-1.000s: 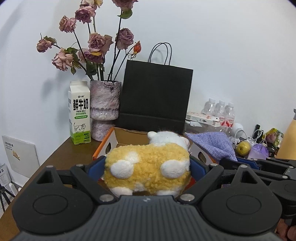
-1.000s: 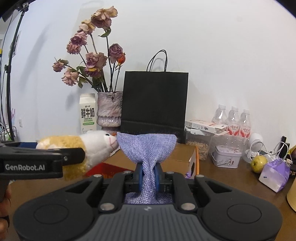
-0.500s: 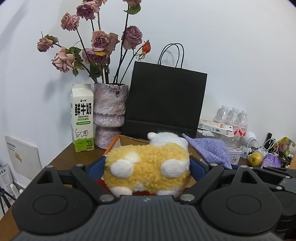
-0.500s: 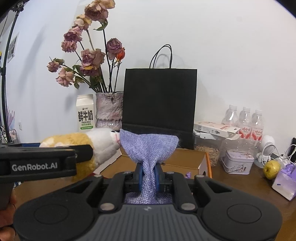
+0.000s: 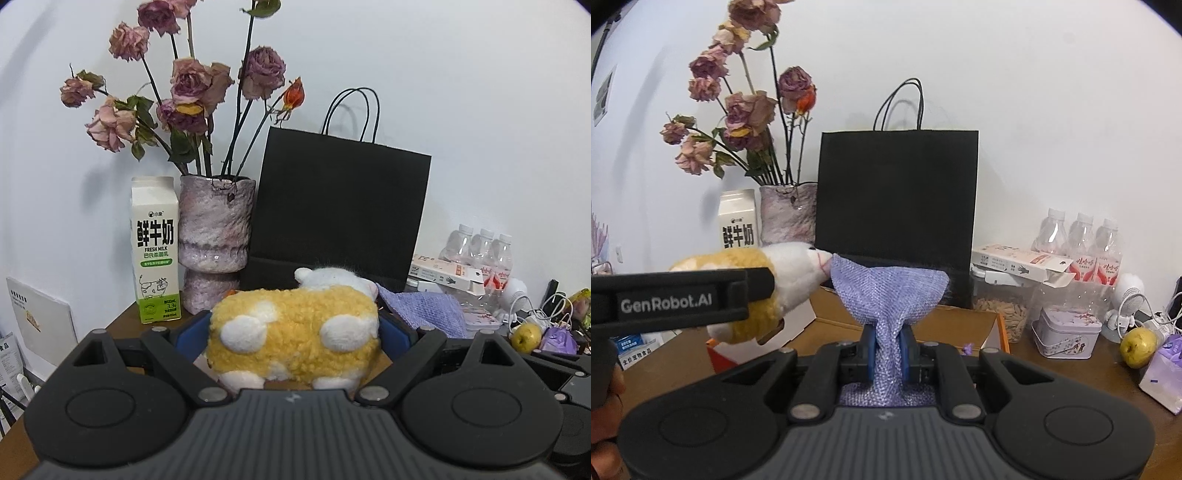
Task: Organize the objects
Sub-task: 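Carry the sheep and pouch toward the red box with both tools, then lower the sheep and pouch into the red box and open both tools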
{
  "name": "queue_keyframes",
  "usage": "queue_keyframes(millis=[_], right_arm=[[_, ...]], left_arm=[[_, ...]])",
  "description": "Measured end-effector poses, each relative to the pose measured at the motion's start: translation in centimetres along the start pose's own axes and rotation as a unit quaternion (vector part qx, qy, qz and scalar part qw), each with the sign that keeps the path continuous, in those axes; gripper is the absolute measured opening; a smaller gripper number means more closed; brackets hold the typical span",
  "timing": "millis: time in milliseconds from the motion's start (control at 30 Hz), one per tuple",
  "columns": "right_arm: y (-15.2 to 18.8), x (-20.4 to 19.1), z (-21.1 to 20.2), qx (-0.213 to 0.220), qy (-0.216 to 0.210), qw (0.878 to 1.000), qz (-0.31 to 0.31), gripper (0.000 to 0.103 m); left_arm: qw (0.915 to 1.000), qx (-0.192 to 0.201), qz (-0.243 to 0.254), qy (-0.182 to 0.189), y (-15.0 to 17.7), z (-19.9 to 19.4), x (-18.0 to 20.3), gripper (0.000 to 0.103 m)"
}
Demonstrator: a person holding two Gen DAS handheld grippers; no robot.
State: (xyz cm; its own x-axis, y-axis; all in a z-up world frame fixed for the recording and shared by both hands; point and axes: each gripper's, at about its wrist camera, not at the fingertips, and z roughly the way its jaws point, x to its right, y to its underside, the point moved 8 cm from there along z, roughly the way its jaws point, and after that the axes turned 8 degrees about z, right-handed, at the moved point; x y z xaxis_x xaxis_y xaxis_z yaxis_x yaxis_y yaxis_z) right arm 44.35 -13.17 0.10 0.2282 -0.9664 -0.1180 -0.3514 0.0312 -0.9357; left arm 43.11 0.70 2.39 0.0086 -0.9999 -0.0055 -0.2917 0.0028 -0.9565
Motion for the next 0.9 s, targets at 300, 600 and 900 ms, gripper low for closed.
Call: queue_keyframes(millis=[300,600,900], right_arm=[[0.2,1.7,4.0,-0.024,0.015,0.999,0.015,0.012],[1.4,3.3,7.8,-0.058,0.023,0.997,0.035,0.013],[2.0,3.4,8.5,-0.064,0.053,0.996,0.02,0.086]], left_arm=[[0.9998,-0.018,-0.003,-0.011,0.2,3.9,-0.4,0.093],[0.9983,-0.053,-0.01,-0.022,1.8,8.4,-1.5,0.093],[0.9977,-0.061,-0.025,-0.017,2.4,9.1,-1.9,0.103]])
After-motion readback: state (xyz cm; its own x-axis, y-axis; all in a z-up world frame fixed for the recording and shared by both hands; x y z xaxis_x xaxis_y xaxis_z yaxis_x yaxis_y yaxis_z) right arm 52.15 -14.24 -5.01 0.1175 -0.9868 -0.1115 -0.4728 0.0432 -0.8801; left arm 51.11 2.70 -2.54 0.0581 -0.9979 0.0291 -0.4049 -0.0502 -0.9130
